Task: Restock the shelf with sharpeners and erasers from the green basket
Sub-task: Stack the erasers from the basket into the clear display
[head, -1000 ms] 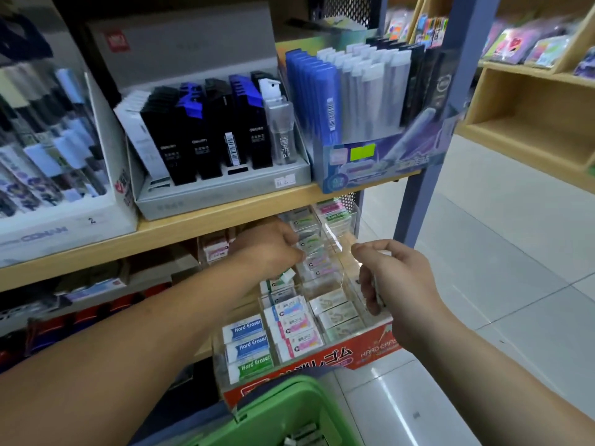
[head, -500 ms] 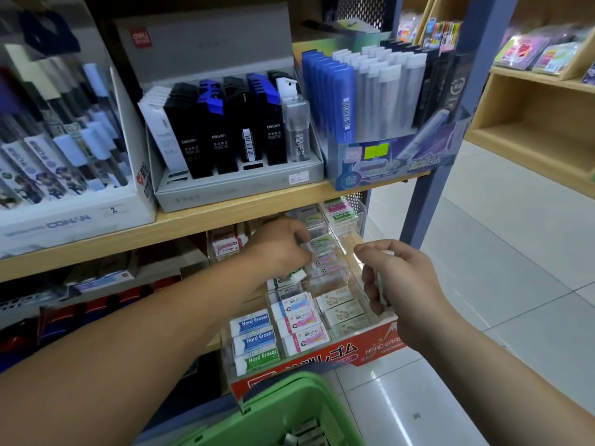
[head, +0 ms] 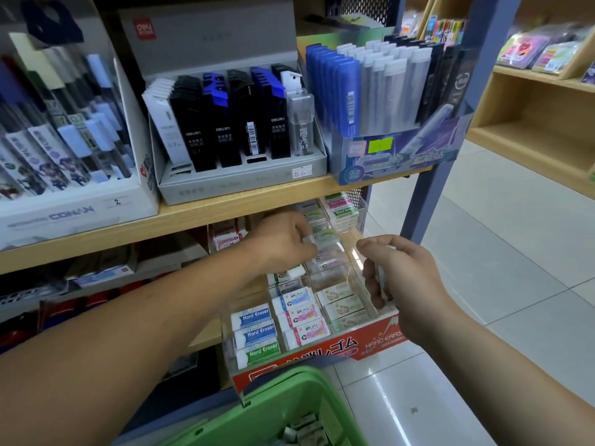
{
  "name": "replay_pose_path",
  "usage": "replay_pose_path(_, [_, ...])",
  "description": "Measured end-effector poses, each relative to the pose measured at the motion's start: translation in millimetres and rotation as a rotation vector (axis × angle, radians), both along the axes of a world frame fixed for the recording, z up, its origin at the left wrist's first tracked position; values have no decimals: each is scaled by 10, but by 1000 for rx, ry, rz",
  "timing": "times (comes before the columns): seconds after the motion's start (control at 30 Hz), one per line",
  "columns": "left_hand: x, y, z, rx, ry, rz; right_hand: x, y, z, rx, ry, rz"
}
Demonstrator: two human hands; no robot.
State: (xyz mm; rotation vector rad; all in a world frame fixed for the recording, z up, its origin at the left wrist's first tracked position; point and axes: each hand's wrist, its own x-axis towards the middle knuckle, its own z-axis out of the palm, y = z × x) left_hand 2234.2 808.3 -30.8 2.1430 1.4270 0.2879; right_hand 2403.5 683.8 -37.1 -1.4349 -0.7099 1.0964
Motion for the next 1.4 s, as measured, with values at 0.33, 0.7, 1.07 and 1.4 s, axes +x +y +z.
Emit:
replay_pose_path(0.33, [-28,-154,37,-171,-141,-81,-35,9,14,-28,24,72])
replay_pose_path(0.7, [-211,-367,172,-556,-719,3,-165,-15,27,-127,-37,281])
replay_pose_path(1.07, [-426,-510,147,-527,-796,218,-213,36,46,-115,53,265])
replay_pose_path(1.4, [-479,-820,152,-108,-630,62,-207,-13,81,-104,96,371])
